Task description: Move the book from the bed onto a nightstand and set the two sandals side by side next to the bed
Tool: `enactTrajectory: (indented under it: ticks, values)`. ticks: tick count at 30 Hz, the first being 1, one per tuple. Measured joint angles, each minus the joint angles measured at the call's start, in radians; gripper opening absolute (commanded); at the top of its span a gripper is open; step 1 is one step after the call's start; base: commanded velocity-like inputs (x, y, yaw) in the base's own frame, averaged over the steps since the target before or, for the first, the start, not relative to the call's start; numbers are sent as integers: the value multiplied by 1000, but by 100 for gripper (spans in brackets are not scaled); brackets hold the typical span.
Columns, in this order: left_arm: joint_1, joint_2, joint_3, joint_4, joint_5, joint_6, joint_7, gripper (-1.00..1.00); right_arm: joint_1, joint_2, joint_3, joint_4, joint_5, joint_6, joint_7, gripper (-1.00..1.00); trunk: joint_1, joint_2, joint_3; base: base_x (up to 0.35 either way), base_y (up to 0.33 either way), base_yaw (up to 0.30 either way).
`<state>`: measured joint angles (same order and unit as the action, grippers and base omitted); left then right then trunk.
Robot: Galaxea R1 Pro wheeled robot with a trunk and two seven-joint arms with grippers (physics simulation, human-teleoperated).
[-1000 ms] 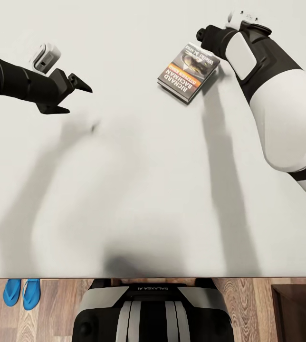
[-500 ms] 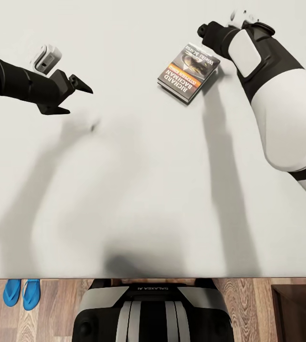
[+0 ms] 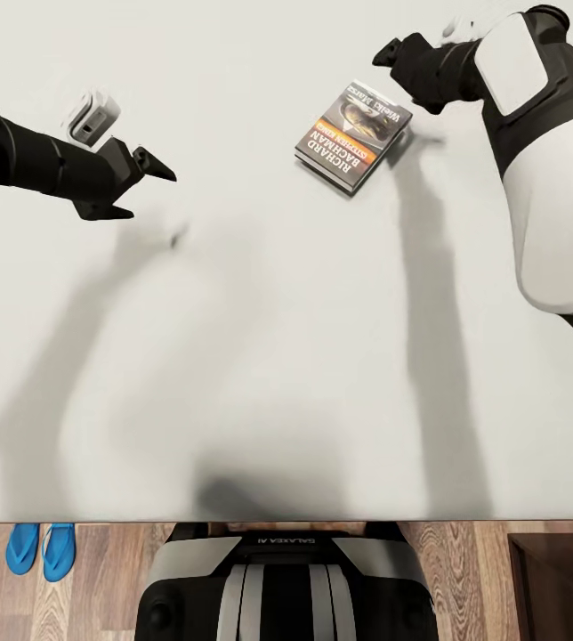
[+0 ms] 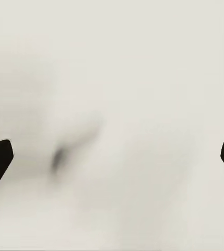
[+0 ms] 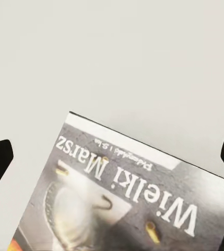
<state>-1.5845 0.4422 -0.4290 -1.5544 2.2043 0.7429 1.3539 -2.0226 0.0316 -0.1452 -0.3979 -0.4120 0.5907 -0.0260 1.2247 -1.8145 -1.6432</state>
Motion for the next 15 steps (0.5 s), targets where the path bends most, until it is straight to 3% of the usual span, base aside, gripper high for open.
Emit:
enactTrajectory:
  ticks: [7, 11, 12, 15]
  values:
    - [14, 1, 5, -1, 2, 0, 0, 100, 3, -15, 5, -18, -14, 95, 29, 100, 0, 0, 0, 0, 0, 0]
    - [16, 0, 5, -2, 3, 0, 0, 100, 9, -17, 49, -26, 13, 114, 35, 100, 0, 0, 0, 0, 0, 0]
    - [16, 0, 4, -2, 3, 0, 0, 100, 9, -18, 76, -29, 34, 115, 38, 100, 0, 0, 0, 0, 0, 0]
    - [16, 0, 4, -2, 3, 0, 0, 100, 10, -21, 102, -40, 75, 114, 40, 100, 0, 0, 0, 0, 0, 0]
